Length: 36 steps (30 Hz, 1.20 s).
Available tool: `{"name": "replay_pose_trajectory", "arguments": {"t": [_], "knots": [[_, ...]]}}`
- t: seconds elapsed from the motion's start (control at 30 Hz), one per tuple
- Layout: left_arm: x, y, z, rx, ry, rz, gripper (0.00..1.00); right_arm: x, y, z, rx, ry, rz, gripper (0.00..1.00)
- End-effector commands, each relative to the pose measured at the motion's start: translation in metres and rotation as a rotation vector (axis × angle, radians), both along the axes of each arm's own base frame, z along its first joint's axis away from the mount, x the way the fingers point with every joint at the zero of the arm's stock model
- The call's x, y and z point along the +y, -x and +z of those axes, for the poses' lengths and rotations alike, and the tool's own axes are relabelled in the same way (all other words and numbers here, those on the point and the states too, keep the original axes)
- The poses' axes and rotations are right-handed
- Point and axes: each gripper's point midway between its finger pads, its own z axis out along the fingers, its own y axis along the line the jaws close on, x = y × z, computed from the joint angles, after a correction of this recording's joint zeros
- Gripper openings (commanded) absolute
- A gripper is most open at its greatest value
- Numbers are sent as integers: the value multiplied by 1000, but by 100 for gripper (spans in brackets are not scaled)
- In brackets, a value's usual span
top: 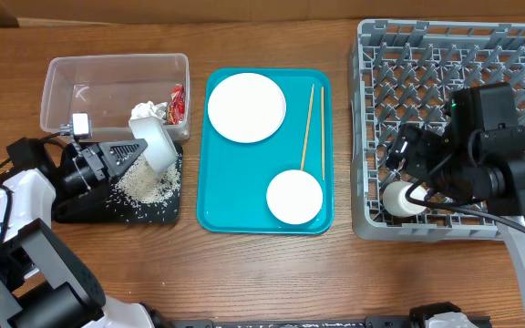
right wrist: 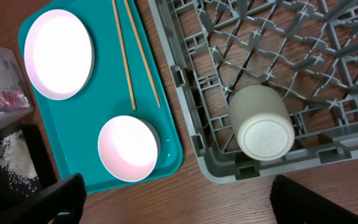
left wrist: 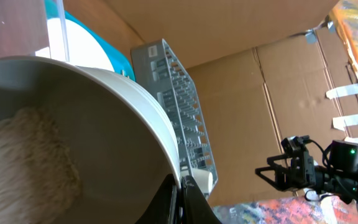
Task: Sort waste into correct bins and load items into the dishwasher
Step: 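Tip the grey bowl over the black tray to pour out the rice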
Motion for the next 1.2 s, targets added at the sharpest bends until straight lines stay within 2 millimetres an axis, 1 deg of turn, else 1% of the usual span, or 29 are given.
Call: {"name": "replay_pose_trajectory", "arguments": {"t": [0.0,0.03,0.1,0.13,0.17,0.2,0.23,0.27,0.3,0.33,0.37,0.4,0.43,0.47,0.5,0.53,0.57,0.6,0.63,0.67,0.7,0.77,0.83,1.0,1.07,1.17], "knots": [[2,1,8,-54,36,4,4,0,-1,5,-19,-2,1,96],[2,1,7,-52,31,4,4,1,-1,5,-19,-2,2,96],[3,1,-2,-2,3,9,4,1,-2,5,-19,-2,1,96],[2,2,0,32,38,11,4,1,-2,5,-20,-2,1,96],[0,4,6,28,83,9,4,1,-2,5,-20,-2,1,96],[-1,6,16,-15,119,6,4,1,-2,5,-19,-2,1,96],[-1,5,15,-29,101,5,4,1,-2,5,-19,-2,1,96],[1,5,6,-8,53,7,4,1,-2,5,-19,-2,1,96],[3,4,-8,36,-15,12,4,1,-2,5,-19,-2,1,96],[7,5,-25,119,-77,25,4,1,-2,5,-19,-2,1,96],[8,7,-31,204,-65,40,4,1,-2,5,-19,-2,1,96],[5,9,-23,194,-15,34,4,1,-1,5,-19,-2,1,96],[2,10,-9,121,37,22,4,1,-1,5,-19,-2,1,96],[0,10,-1,71,59,17,4,1,-2,5,-19,-2,1,96],[0,10,0,45,48,15,4,1,-2,5,-20,-2,1,96],[4,8,-13,80,-22,19,4,1,-2,5,-20,-2,1,96],[8,8,-25,172,-40,38,4,1,-2,5,-19,-2,1,96],[8,8,-23,204,-9,45,4,1,-1,5,-19,-2,1,96],[4,8,0,73,67,26,4,1,-1,5,-18,-2,1,96],[3,8,5,19,64,22,4,1,-1,5,-19,-2,1,96],[5,7,-1,28,29,22,4,1,-2,5,-20,-2,1,96],[7,7,-11,114,13,34,4,1,-2,5,-19,-2,2,96],[5,9,-11,138,31,31,4,1,-1,5,-19,-2,1,96],[-8,10,0,175,36,0,4,1,-2,5,-19,-2,1,97],[-19,9,4,218,-12,-29,4,1,-2,5,-21,-2,1,97],[-46,7,7,283,-171,-100,4,1,-4,6,-30,-4,1,97]]}}
